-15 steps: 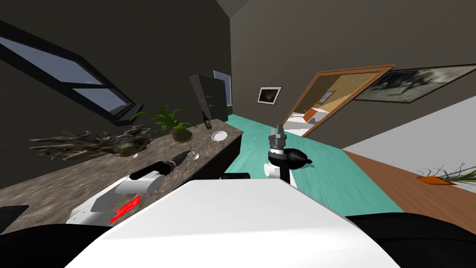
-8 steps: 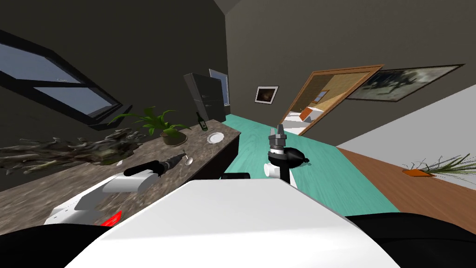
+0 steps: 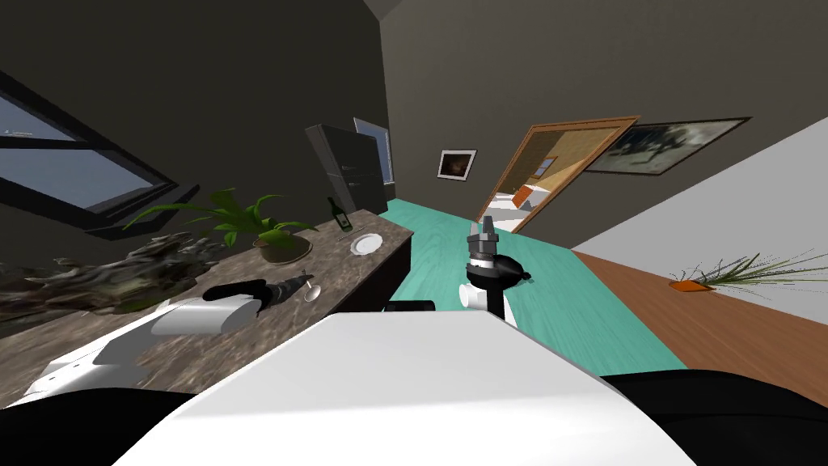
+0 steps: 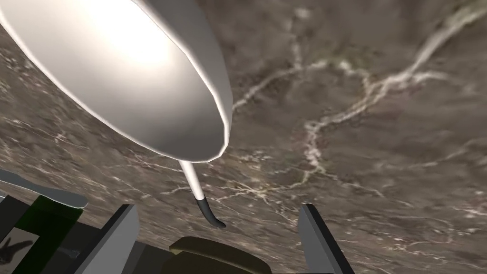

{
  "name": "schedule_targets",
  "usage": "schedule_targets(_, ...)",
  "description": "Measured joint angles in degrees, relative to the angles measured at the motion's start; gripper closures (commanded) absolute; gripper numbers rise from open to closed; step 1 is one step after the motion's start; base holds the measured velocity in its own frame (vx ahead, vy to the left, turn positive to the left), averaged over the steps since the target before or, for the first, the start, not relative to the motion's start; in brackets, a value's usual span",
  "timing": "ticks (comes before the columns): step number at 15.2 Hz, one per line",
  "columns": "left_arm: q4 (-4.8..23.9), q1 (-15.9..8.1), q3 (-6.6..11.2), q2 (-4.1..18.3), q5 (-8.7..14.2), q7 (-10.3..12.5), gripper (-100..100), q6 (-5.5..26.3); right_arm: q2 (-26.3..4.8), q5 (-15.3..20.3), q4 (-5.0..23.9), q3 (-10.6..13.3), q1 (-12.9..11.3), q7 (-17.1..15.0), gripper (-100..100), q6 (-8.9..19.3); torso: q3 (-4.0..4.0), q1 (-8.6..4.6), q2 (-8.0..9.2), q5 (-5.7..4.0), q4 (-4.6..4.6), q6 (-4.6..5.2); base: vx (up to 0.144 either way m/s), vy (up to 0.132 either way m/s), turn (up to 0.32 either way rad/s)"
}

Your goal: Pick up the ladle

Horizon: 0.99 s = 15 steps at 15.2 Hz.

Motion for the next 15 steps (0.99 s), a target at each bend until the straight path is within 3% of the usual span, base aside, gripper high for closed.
schedule_targets(1,1.28,-0.33,-0.23,1.06,1.15,-0.73,-100,1.03,0.00,0.00,0.00,0.00,0.00,0.00,0,0.00,-0.02,0.00,-0.04,0.00,-0.01,0.02,0.084,-0.054,-0.080)
schedule_targets(15,5.86,3.42,1.20,9.11,9.86,-5.99,-100,14.76,0.00,0.00,0.00,0.00,0.00,0.00,0,0.00,0.02,0.04,0.03,0.01,0.01,0.00,0.063,-0.032,-0.071)
